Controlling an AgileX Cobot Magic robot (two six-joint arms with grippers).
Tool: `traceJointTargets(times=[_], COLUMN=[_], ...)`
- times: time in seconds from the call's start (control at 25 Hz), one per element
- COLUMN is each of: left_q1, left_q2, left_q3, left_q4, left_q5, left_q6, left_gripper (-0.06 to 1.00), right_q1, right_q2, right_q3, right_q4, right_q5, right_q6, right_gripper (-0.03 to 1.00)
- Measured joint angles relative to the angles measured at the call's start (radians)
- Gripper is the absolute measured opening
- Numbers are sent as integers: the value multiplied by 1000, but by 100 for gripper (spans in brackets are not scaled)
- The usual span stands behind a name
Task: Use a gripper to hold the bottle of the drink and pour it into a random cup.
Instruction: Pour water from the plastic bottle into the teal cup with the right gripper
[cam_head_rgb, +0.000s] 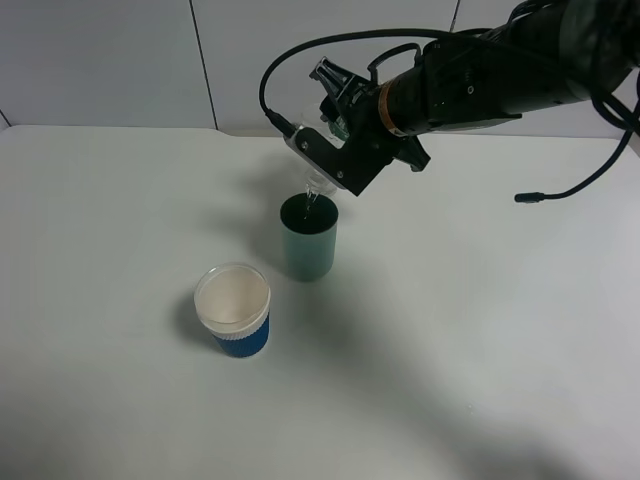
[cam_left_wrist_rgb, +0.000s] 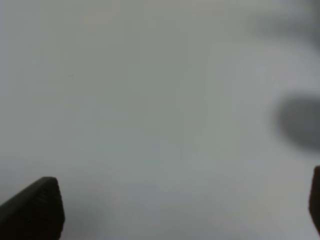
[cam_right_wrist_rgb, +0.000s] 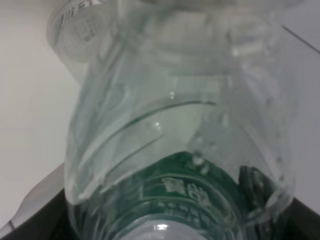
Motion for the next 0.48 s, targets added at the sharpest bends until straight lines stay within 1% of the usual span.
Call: traceJointTargets(times=[0.48], left_q1=[0], left_q2=[0], left_q3=[0], left_q4=[0], left_q5=[0], left_q6=[0], left_gripper=[99], right_q1=[23], right_q2=[0], right_q3=[0], right_q4=[-21], right_q5=[5], right_q6=[-29], right_gripper=[57])
